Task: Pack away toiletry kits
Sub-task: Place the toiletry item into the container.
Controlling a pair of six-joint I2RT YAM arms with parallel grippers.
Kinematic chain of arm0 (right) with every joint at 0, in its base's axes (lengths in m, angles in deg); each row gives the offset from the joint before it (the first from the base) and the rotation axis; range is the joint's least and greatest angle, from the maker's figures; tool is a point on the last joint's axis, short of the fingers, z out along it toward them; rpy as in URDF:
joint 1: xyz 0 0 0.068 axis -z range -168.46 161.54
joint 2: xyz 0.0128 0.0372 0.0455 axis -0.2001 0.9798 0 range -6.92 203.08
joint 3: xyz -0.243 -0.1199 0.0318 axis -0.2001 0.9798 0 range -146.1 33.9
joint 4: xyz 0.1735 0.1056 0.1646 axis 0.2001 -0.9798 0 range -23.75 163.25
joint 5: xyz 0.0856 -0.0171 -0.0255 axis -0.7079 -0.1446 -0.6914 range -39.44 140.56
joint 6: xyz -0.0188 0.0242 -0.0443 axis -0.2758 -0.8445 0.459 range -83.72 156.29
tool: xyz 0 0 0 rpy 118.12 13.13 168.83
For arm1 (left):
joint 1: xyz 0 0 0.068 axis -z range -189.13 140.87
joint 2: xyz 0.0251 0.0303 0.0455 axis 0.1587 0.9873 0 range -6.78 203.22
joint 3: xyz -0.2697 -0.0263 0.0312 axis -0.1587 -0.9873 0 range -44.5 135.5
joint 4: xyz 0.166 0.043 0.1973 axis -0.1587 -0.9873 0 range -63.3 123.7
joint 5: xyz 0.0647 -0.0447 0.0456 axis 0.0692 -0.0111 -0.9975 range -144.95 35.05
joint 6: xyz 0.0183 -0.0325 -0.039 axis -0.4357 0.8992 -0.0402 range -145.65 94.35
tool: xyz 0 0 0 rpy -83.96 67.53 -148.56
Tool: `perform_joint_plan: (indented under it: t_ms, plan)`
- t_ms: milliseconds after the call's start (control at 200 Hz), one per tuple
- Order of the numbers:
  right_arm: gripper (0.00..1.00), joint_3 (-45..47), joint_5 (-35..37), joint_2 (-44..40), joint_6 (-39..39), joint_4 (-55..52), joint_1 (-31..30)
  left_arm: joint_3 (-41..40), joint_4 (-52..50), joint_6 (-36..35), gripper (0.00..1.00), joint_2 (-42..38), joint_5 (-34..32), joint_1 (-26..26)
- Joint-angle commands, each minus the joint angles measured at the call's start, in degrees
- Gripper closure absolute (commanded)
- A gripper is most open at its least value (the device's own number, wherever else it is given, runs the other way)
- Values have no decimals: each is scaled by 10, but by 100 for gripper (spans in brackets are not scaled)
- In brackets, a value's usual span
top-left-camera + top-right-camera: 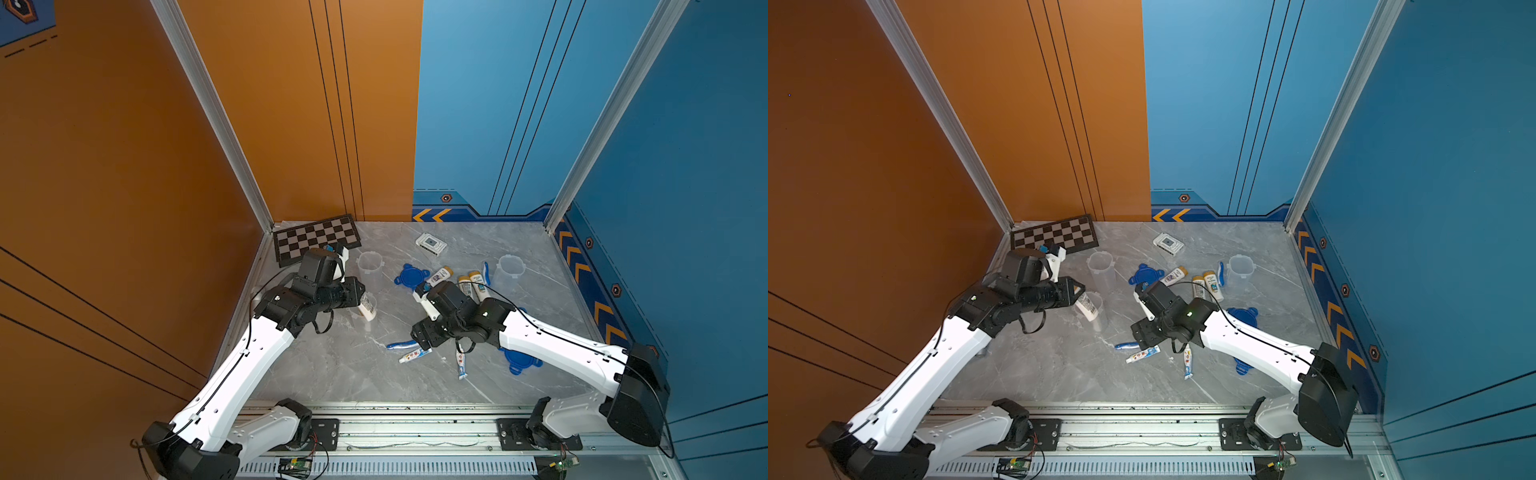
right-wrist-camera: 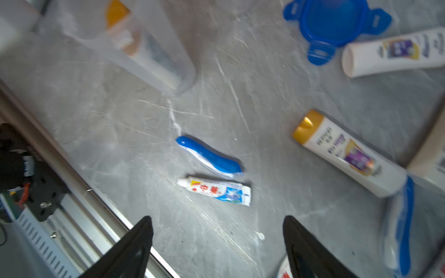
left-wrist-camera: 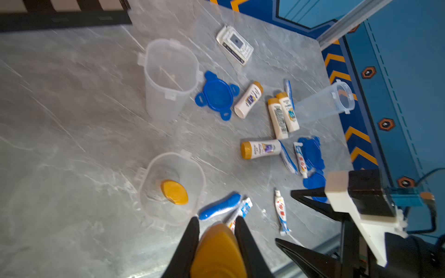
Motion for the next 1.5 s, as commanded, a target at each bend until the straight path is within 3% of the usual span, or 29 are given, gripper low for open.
perform_joint_plan:
  t_ms: [0,220,636,1081,1497]
  plan:
    - [14,13,76,-15,-58,-108,7,6,29,-42,100,17,-119,10]
    - [13,51,82,-23,-143,-137,5,-22,107,-44,100,45,-147,15]
    - [12,81,84,-1,-185,-173,6,-34,118,-117,100,71,-192,26]
    - [13,98,80,23,-176,-171,18,-77,138,-134,100,76,-185,43]
    - [17,150,39,48,-162,-78,45,-64,133,-130,100,64,-202,70]
